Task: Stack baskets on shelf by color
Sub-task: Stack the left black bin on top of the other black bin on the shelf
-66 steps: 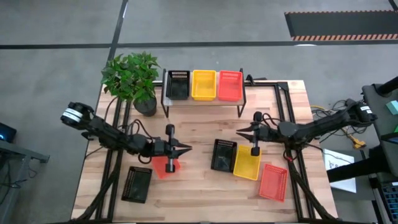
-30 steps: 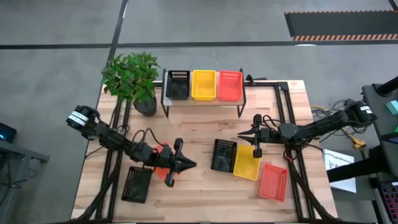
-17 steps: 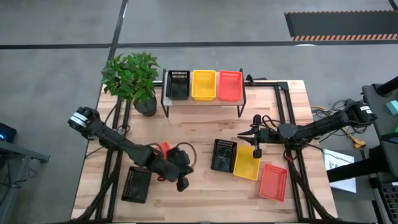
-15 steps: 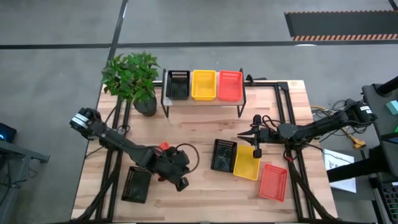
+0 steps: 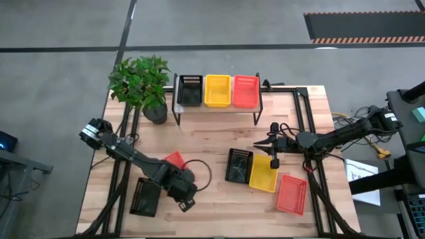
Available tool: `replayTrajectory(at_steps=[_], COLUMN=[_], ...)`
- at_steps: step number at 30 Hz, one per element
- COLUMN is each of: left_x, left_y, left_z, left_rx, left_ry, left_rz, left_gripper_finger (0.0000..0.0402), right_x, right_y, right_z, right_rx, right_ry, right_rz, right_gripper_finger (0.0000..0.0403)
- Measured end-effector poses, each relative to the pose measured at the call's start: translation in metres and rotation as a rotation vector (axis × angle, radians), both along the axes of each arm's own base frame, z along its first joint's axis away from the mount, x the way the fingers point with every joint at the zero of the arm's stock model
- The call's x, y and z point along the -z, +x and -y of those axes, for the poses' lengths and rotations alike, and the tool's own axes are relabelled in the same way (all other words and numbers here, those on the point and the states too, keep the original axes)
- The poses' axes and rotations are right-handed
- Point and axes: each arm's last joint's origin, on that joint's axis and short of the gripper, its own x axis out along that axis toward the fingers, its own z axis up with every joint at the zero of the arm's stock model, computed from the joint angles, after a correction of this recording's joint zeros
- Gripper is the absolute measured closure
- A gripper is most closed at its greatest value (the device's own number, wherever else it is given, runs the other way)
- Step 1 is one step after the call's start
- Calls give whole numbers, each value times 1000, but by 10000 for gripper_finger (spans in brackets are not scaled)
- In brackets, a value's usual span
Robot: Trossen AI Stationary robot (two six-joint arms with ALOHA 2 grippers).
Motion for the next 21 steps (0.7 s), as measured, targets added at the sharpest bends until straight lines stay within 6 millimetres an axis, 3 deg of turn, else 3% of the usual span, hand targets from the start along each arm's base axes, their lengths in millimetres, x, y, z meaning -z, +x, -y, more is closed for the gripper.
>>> replayTrajectory(at_steps=[5, 14, 17, 21], left_x=[2, -7, -10, -3], left_y=[-36, -82, -97, -113], left_z=[18, 65, 87, 95], left_rx=[-80, 359, 531, 587], left_ry=[-31, -76, -112, -37], left_rz=[-320, -255, -163, -126], left_gripper_finger=[400, 400, 400, 399], right_x=[0, 0, 0, 0], right_y=[0, 0, 0, 0], right_z=[0, 0, 0, -1], right_rx=[0, -1, -2, -36], right_ry=[0, -12, -16, -25], right_rz=[5, -4, -4, -1], right_gripper_finger=[371, 371, 371, 371])
